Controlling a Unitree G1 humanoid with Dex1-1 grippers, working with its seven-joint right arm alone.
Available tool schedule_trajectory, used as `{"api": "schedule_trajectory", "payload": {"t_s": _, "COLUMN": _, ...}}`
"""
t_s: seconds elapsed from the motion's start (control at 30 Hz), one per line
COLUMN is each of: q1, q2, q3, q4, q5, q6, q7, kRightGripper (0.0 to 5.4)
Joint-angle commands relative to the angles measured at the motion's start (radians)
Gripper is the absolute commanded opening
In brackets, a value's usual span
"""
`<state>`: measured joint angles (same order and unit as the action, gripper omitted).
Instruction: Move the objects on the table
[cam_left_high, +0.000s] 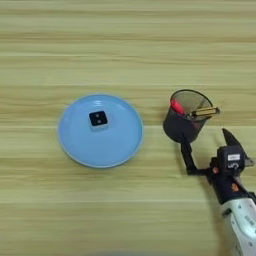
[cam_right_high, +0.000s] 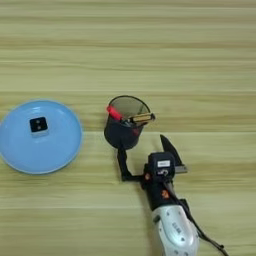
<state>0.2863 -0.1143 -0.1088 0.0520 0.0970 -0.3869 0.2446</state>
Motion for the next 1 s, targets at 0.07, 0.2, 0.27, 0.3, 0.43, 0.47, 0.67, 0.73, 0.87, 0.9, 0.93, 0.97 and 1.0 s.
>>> {"api": "schedule_trajectory", "payload": {"t_s": 0.07, "q1": -0.011, "q2": -0.012, "q3": -0.008, "q4": -0.077, "q5": 0.028, "q6": -0.053, "q7": 0.008, "kRightGripper": 5.38}}
{"api": "schedule_trajectory", "payload": {"t_s": 0.2, "q1": -0.011, "q2": -0.010, "q3": -0.012, "q4": -0.097, "q5": 0.043, "q6": -0.060, "q7": 0.009, "kRightGripper": 5.38}}
{"api": "schedule_trajectory", "payload": {"t_s": 0.27, "q1": -0.008, "q2": -0.010, "q3": -0.012, "q4": -0.117, "q5": 0.057, "q6": -0.068, "q7": 0.014, "kRightGripper": 5.38}}
{"api": "schedule_trajectory", "payload": {"t_s": 0.3, "q1": -0.005, "q2": -0.010, "q3": -0.011, "q4": -0.127, "q5": 0.064, "q6": -0.069, "q7": 0.016, "kRightGripper": 5.38}}
{"api": "schedule_trajectory", "payload": {"t_s": 0.43, "q1": -0.003, "q2": -0.011, "q3": -0.018, "q4": -0.141, "q5": 0.072, "q6": -0.065, "q7": 0.017, "kRightGripper": 5.38}}
{"api": "schedule_trajectory", "payload": {"t_s": 0.47, "q1": -0.004, "q2": -0.010, "q3": -0.019, "q4": -0.144, "q5": 0.073, "q6": -0.065, "q7": 0.018, "kRightGripper": 5.38}}
{"api": "schedule_trajectory", "payload": {"t_s": 0.67, "q1": -0.022, "q2": -0.007, "q3": -0.023, "q4": -0.139, "q5": 0.081, "q6": -0.066, "q7": 0.018, "kRightGripper": 5.38}}
{"api": "schedule_trajectory", "payload": {"t_s": 0.73, "q1": -0.035, "q2": -0.007, "q3": -0.023, "q4": -0.128, "q5": 0.076, "q6": -0.068, "q7": 0.015, "kRightGripper": 5.38}}
{"api": "schedule_trajectory", "payload": {"t_s": 0.87, "q1": -0.077, "q2": -0.003, "q3": -0.028, "q4": -0.097, "q5": 0.061, "q6": -0.076, "q7": 0.000, "kRightGripper": 5.38}}
{"api": "schedule_trajectory", "payload": {"t_s": 0.9, "q1": -0.088, "q2": -0.002, "q3": -0.029, "q4": -0.089, "q5": 0.059, "q6": -0.077, "q7": -0.003, "kRightGripper": 5.38}}
{"api": "schedule_trajectory", "payload": {"t_s": 0.93, "q1": -0.099, "q2": -0.001, "q3": -0.031, "q4": -0.080, "q5": 0.057, "q6": -0.079, "q7": -0.005, "kRightGripper": 5.38}}
{"api": "schedule_trajectory", "payload": {"t_s": 0.97, "q1": -0.109, "q2": -0.002, "q3": -0.033, "q4": -0.066, "q5": 0.057, "q6": -0.082, "q7": -0.006, "kRightGripper": 5.38}}
{"api": "schedule_trajectory", "payload": {"t_s": 1.0, "q1": -0.118, "q2": -0.003, "q3": -0.034, "q4": -0.052, "q5": 0.057, "q6": -0.086, "q7": -0.008, "kRightGripper": 5.38}}
